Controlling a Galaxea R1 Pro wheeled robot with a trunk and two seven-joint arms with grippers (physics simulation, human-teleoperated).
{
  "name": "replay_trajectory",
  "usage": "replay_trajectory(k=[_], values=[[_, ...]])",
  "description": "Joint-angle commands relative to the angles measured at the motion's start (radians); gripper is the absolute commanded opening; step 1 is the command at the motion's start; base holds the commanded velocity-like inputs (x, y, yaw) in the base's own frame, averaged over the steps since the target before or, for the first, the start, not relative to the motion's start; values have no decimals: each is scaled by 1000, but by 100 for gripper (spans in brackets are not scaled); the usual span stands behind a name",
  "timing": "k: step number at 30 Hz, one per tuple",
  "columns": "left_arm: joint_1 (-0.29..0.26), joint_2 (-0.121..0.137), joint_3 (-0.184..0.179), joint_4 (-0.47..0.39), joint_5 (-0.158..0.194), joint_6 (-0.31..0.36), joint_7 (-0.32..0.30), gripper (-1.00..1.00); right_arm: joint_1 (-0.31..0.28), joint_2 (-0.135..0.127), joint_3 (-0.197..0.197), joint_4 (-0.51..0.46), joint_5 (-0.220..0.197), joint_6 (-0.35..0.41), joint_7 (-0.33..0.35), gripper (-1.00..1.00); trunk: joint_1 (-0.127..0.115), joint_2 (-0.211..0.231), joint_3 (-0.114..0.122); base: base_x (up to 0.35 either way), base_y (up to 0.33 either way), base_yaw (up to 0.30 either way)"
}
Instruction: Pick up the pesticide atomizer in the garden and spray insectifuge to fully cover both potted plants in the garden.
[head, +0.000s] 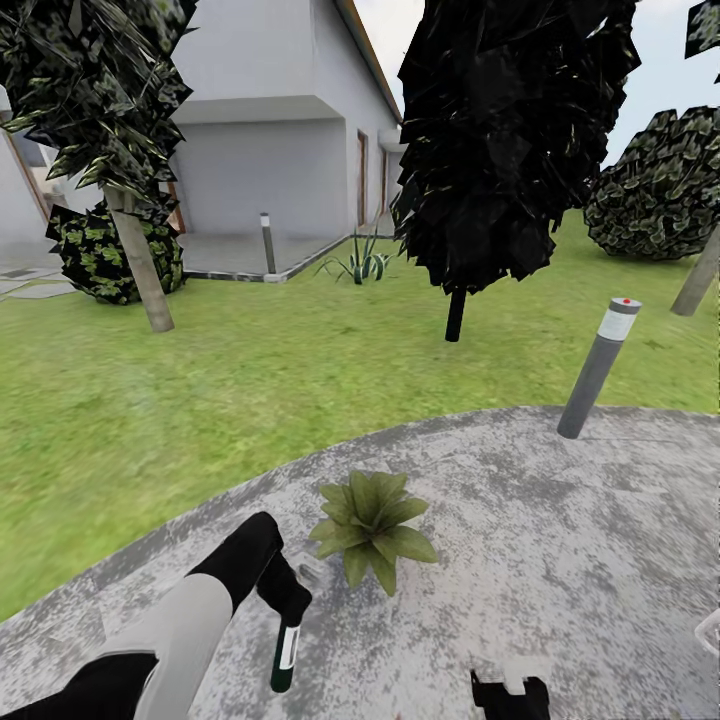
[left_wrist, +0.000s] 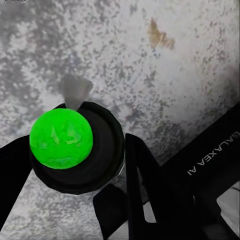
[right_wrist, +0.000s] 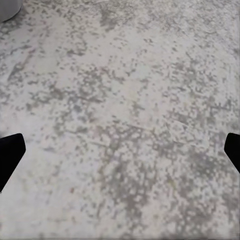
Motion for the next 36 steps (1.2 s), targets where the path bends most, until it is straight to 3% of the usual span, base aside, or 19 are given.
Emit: replay_trajectory(k=[1, 6, 11, 16, 20, 24, 28, 31, 36], values=[[0, -1, 6, -2, -11, 6, -10, -100, 0, 0, 8, 0, -6, -2, -5, 100, 0, 0, -1, 0, 0, -183], [-2, -2, 5, -3, -12, 6, -14, -100, 0, 0, 7, 0, -7, -2, -5, 100, 0, 0, -1, 41, 0, -264], [-46, -11, 6, -2, -41, 8, -29, -100, 0, 0, 7, 1, -7, -2, -7, 100, 0, 0, -1, 237, 0, -262], [-54, -19, 5, -2, -46, 10, -40, -100, 0, -1, 7, 1, -7, -2, -7, 100, 0, 0, -1, 151, 0, -47], [-78, -31, -53, -1, -45, 57, -49, -100, 1, -1, 7, 1, -7, -2, -7, 100, 0, 0, -1, 9, 0, -2], [-83, -30, -104, -3, -47, 76, -175, -100, 1, -1, 7, 1, -7, -2, -7, 100, 0, 0, -1, 0, 0, 0], [-84, -29, -178, -3, -48, 82, -212, -100, 1, -1, 7, 1, -7, -2, -7, 100, 0, 0, -1, 0, 0, 0], [-88, -30, -191, -3, -46, 84, -216, -100, 1, -1, 7, 1, -7, -2, -7, 100, 0, 0, -1, 0, 0, 0], [-153, -33, -194, -3, -42, 98, -253, -100, 1, 0, 7, 1, -7, -2, -7, 100, 0, 0, -1, 0, 0, 0]])
